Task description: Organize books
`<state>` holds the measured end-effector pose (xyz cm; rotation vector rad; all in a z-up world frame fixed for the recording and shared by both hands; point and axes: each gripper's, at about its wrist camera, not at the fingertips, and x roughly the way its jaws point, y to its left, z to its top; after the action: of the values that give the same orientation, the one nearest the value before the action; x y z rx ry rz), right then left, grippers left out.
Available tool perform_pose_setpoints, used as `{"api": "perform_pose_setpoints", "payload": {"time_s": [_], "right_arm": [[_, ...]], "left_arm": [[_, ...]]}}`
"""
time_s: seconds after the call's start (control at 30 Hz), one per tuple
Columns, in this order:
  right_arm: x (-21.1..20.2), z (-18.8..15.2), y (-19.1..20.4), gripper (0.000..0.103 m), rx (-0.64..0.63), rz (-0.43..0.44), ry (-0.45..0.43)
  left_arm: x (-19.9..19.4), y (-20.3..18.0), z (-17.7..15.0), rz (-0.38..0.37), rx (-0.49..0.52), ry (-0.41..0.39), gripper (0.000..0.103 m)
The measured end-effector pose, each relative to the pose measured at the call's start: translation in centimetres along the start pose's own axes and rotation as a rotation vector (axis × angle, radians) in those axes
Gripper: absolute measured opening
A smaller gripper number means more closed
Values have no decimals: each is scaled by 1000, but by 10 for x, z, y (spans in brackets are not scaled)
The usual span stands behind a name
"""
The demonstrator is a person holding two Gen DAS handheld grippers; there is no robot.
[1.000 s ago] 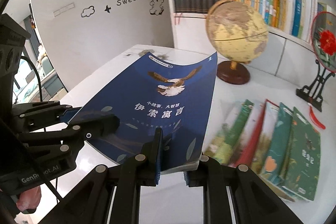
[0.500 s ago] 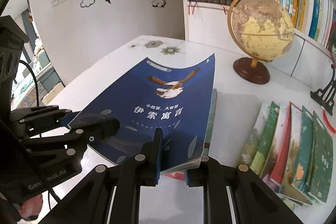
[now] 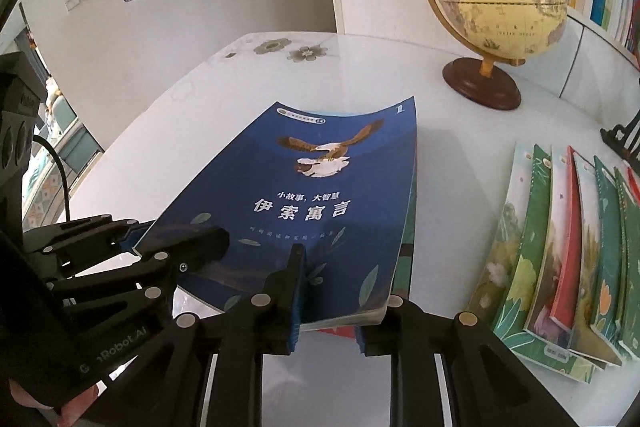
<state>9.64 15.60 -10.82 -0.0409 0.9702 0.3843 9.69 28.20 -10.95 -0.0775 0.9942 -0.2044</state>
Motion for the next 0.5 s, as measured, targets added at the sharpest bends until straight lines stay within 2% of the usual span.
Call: {"api": "perform_pose_setpoints", "payload": {"time_s": [0.13,0.27,0.4,0.5], "right_arm": [[2,0,-1,21,15,-1,20],[3,-1,0,25,-7,-11,45],[5,-5,0,26,-43,-37,71],[4,-10,-5,26,-22,-36,91]], "left_arm": [[2,-1,1,33,0,23,32],[4,7,-1,89,-18,32,31],[2,11,0,98,-42,36,31],[-8,6,3,86,-41,23,31]]}}
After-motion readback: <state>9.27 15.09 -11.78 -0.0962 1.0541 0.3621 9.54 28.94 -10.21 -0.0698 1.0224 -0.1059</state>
